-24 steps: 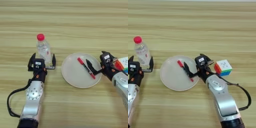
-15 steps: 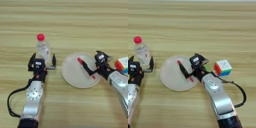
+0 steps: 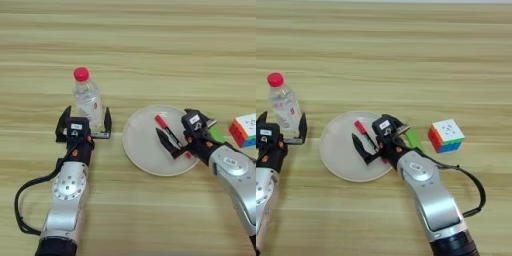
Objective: Move the objects on the table
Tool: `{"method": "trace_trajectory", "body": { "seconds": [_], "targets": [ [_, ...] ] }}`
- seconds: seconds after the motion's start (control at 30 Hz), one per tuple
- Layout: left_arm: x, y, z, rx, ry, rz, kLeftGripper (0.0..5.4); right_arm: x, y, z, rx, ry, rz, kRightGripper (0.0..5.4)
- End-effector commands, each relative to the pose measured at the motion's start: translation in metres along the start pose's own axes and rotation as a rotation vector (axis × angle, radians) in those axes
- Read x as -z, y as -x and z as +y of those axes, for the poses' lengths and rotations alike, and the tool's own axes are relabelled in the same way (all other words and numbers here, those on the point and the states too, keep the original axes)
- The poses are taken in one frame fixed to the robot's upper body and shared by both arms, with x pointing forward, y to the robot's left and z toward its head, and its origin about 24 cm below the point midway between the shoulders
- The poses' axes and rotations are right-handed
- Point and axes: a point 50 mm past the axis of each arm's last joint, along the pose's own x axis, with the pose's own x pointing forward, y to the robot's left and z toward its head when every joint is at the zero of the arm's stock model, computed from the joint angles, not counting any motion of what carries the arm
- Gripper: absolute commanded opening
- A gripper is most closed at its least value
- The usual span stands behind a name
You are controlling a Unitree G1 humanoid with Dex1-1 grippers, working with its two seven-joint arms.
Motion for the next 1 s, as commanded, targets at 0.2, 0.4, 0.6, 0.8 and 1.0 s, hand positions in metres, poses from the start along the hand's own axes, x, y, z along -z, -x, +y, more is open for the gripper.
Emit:
{"method": "trace_trajectory", "body": {
  "seconds": [0.2,0.4,0.6,0.8,1.0],
  "targets": [
    [0.000,0.001,-0.001,0.001,-0.010,0.009,5.40,0.007,-0.005,0.002,-0.021,-0.026,0.048,5.38],
    [-0.001,0.002,-0.002,0.002,-0.010,0.008,5.40,0.007,-0.007,0.005,-0.043,-0.039,0.058,5.38],
    [-0.001,0.002,-0.002,0.001,-0.010,0.007,5.40,0.009,-0.008,0.009,-0.065,-0.047,0.083,5.38],
    [-0.002,0.002,-0.003,0.000,-0.009,0.005,5.40,0.014,-0.011,0.008,-0.072,-0.090,0.122,5.38],
    [-0.003,0.003,-0.004,0.000,-0.008,0.004,5.40,0.017,-0.014,0.004,-0.051,-0.105,0.137,5.38]
  ]
}}
